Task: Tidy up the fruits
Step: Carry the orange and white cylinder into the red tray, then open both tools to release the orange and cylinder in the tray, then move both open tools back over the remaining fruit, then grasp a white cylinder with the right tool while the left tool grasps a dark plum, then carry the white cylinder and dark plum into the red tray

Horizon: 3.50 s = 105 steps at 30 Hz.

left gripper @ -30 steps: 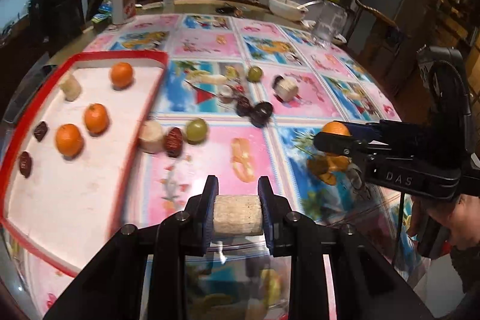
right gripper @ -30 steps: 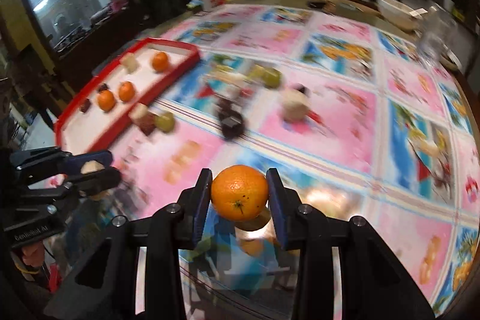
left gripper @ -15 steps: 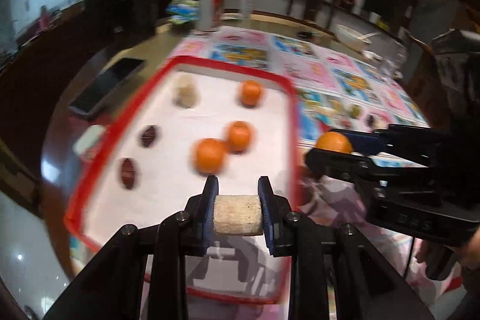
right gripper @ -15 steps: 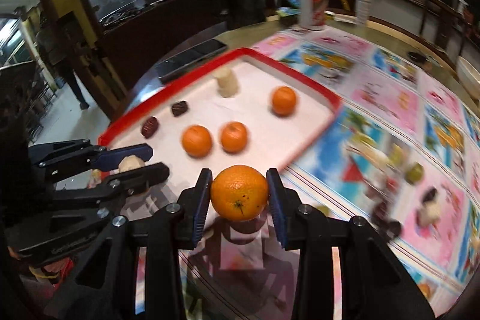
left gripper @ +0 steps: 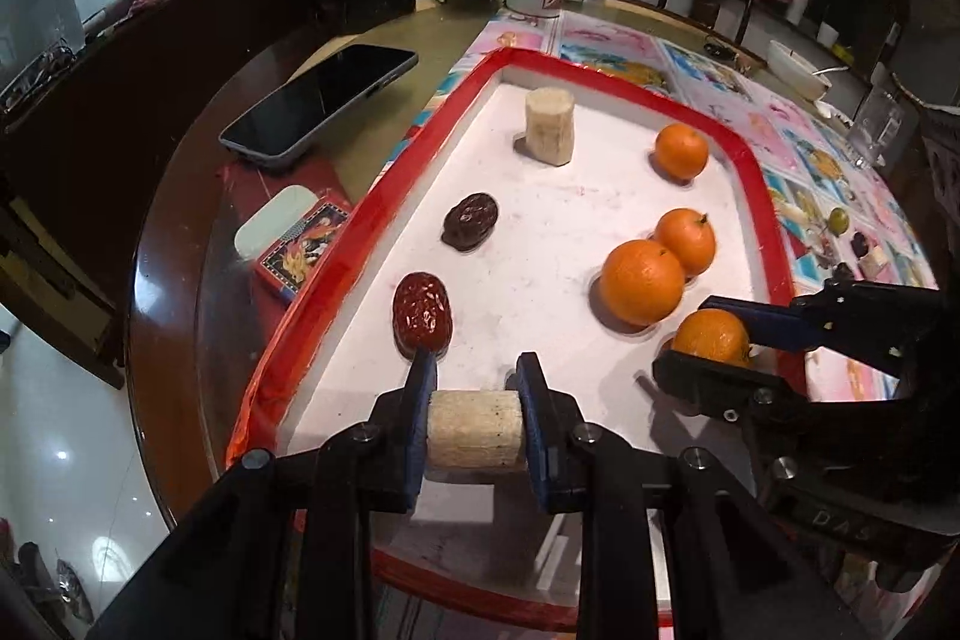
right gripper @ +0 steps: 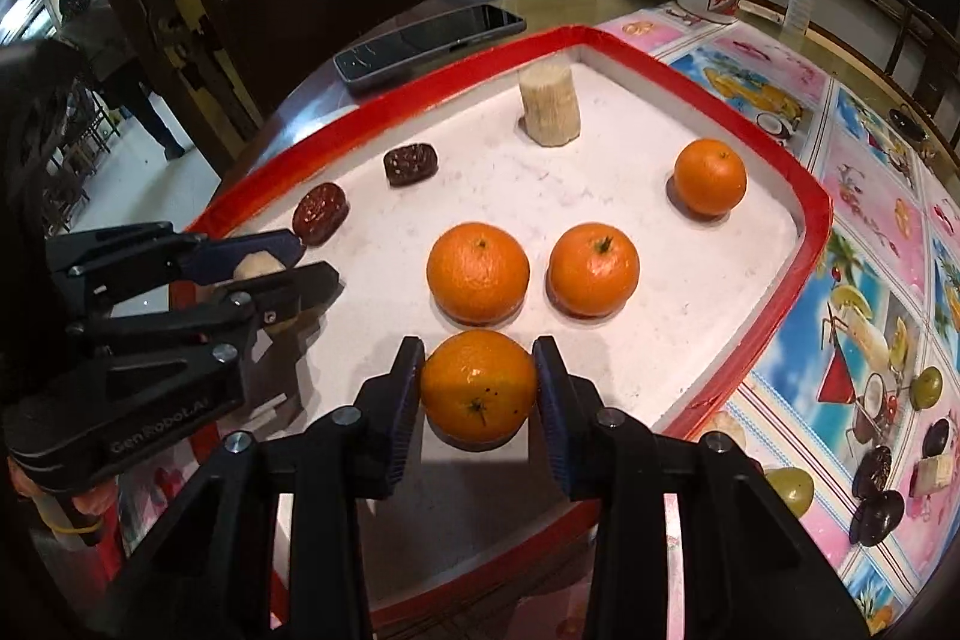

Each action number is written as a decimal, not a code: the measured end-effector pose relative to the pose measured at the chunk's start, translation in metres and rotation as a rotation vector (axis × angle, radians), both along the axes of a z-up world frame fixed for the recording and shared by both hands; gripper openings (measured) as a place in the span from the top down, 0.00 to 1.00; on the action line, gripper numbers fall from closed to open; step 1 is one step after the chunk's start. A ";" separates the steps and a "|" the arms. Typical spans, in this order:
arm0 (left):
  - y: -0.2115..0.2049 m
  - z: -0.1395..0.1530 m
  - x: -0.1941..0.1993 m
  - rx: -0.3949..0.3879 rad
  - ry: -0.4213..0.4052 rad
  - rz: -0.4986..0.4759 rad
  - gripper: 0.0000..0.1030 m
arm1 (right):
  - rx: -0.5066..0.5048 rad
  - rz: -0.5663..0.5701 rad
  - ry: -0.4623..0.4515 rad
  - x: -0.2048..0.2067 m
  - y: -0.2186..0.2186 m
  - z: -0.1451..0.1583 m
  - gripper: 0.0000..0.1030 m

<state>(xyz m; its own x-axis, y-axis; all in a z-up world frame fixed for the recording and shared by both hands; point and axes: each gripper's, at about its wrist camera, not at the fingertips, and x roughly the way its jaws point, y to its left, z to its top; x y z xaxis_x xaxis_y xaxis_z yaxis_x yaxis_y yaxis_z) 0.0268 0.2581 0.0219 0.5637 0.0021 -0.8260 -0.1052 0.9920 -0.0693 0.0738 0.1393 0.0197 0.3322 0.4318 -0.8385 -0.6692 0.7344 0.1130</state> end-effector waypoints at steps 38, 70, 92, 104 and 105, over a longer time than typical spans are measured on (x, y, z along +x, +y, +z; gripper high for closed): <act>-0.134 0.042 -0.037 0.110 -0.082 -0.189 0.40 | -0.002 -0.225 -0.016 -0.036 -0.194 0.024 0.45; -0.263 -0.001 0.062 -0.078 0.021 -0.165 0.62 | 0.153 -0.287 0.044 0.077 -0.290 -0.008 0.45; -0.266 0.000 0.026 -0.081 0.008 -0.252 0.74 | 0.050 -0.295 -0.036 0.032 -0.308 -0.001 0.69; -0.260 0.003 -0.021 -0.098 0.008 -0.322 0.73 | 0.053 -0.372 -0.030 -0.039 -0.318 0.000 0.69; -0.259 0.003 -0.025 -0.101 0.006 -0.324 0.73 | 0.055 -0.374 -0.028 -0.041 -0.316 0.000 0.68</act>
<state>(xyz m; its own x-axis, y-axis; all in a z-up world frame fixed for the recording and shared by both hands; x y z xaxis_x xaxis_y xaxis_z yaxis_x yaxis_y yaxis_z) 0.0022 -0.0005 0.0252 0.5169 -0.2585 -0.8161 0.2137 0.9621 -0.1693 0.0324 -0.1766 0.0198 0.4980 0.3203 -0.8059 -0.3592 0.9220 0.1444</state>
